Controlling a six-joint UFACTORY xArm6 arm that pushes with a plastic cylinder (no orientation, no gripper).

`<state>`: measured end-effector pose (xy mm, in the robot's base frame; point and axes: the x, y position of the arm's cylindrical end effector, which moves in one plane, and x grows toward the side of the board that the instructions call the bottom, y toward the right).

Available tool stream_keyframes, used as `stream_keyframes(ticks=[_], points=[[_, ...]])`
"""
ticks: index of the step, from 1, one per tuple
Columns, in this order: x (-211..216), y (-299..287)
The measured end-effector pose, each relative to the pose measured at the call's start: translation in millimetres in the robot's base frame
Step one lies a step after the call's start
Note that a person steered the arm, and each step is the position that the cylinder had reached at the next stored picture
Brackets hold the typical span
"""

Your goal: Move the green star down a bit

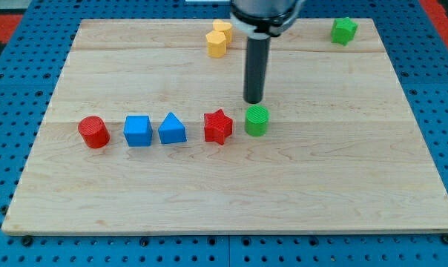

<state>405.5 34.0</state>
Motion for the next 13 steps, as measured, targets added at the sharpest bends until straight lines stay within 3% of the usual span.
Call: stream_keyframes(ticks=[2,3,5,6,7,10,11,12,13], points=[[13,17],[-18,30],[-136,48],[-196,93],[-214,144],[-184,206],[-148,153],[-84,90],[-81,78]])
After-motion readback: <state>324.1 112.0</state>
